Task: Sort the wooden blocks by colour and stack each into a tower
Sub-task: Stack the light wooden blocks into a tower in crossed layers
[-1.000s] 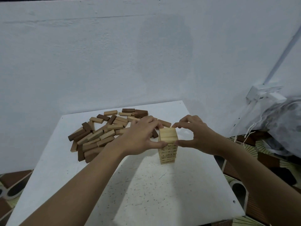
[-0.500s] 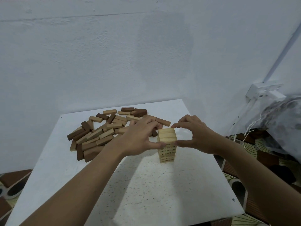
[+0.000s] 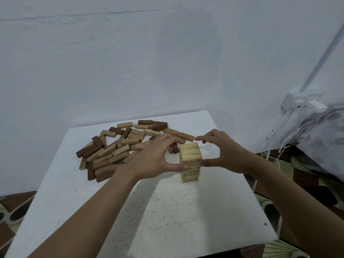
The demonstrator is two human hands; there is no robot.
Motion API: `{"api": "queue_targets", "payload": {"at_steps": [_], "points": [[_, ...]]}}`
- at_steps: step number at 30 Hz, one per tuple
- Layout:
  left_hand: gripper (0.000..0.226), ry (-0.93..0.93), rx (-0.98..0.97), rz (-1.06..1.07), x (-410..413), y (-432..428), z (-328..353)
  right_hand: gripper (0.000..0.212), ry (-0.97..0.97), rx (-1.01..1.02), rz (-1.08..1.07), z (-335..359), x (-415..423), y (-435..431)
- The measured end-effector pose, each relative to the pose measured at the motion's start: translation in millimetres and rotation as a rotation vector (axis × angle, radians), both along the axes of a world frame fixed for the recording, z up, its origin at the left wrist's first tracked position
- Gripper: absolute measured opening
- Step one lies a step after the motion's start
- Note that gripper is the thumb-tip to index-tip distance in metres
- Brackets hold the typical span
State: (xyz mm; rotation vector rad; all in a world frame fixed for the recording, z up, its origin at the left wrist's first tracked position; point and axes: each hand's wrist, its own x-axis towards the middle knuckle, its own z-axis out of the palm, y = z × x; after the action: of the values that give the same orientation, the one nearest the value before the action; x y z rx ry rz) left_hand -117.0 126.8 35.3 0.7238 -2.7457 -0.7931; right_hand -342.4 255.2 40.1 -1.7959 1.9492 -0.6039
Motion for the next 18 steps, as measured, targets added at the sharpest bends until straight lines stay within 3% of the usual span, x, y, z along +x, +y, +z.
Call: {"api": "queue_targets", "payload": {"at_steps": [3, 9, 18], "points": [[0.074, 0.009, 0.035, 0.002, -0.8, 2.2, -2.2, 0.074, -0.017, 0.018, 0.000, -0.5, -0.9, -0.9], [0.058, 0.037, 0.048, 0.018, -5.0, 1.4, -4.8, 0.072, -0.024, 0.029, 0.003, -3.1, -5.2, -3.0], [0.056, 0.036, 0.065, 0.017, -5.6, -0.3, -7.4, 0.071, -0.029, 0.029, -0.010, -3.4, -4.9, -5.3]]}}
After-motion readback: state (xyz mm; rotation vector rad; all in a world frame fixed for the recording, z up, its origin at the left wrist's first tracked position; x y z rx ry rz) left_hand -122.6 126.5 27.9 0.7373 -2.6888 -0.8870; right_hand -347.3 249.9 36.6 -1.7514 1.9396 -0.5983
